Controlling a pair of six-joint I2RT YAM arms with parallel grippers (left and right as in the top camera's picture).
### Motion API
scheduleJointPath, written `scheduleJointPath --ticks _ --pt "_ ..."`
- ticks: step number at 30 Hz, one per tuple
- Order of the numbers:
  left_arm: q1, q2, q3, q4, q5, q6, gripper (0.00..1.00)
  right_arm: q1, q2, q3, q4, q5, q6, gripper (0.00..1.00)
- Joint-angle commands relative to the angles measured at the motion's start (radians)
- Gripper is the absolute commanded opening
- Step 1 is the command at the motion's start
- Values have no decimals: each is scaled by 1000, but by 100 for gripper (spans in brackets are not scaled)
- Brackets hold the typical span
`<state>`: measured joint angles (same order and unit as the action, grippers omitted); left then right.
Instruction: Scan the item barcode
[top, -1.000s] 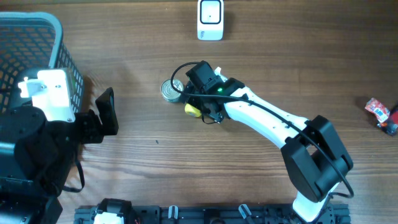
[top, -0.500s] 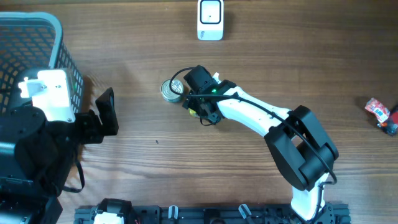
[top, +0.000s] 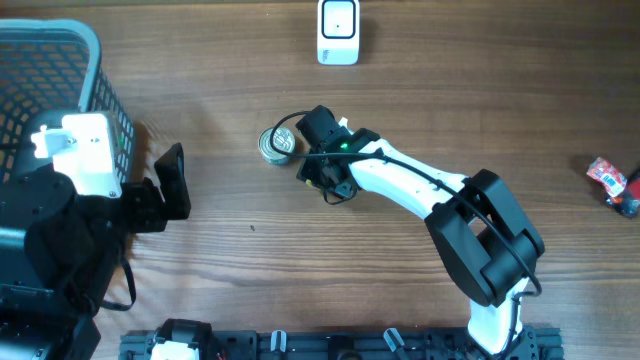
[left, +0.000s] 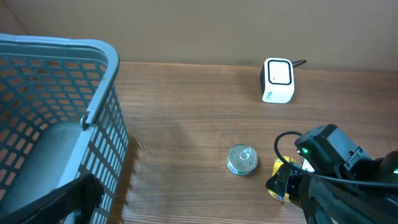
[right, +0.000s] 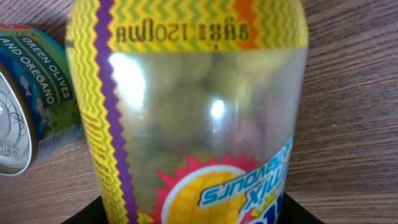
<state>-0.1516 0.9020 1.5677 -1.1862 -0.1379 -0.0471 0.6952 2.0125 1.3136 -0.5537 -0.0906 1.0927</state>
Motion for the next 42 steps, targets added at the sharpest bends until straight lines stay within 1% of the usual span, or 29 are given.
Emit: scheduleJointPath --ticks 1,5,11,13,16,18,20,22,24,29,30,33,37,42 --pt "-2 0 1 0 -10 -13 100 -2 -12 1 -13 -40 -24 51" --pt "-2 1 1 0 -10 -13 100 -3 -63 1 -14 -83 -23 51" --pt "-2 1 1 0 -10 -13 100 -7 -205 1 -29 -136 -16 52" --pt "-2 1 1 -1 -10 -13 100 -19 -243 1 -43 -169 25 53" --pt "-2 1 1 -1 -10 -13 100 -45 -285 1 -66 -273 113 56" --pt "-2 1 1 -1 -10 -13 100 -57 -289 1 -68 -344 152 56" --pt "-2 1 1 -1 -10 -13 100 -69 -288 1 -69 -406 200 51" --pt "-2 1 1 -1 -10 -13 100 -75 -288 1 -68 -454 251 50" --pt "-2 1 1 -1 -10 -13 100 -86 -288 1 -67 -522 308 54" --pt "-2 1 1 -1 -10 -14 100 -111 -288 1 -60 -705 410 56" --pt "-2 1 1 -1 -10 -14 100 -117 -288 1 -57 -724 434 58" --pt "-2 1 1 -1 -10 -14 100 -133 -288 1 -48 -732 476 60" --pt "-2 1 1 -2 -10 -14 100 -168 -272 1 32 -758 524 61" --pt "-2 1 1 -9 -9 -22 100 -211 -174 1 144 -884 560 61"
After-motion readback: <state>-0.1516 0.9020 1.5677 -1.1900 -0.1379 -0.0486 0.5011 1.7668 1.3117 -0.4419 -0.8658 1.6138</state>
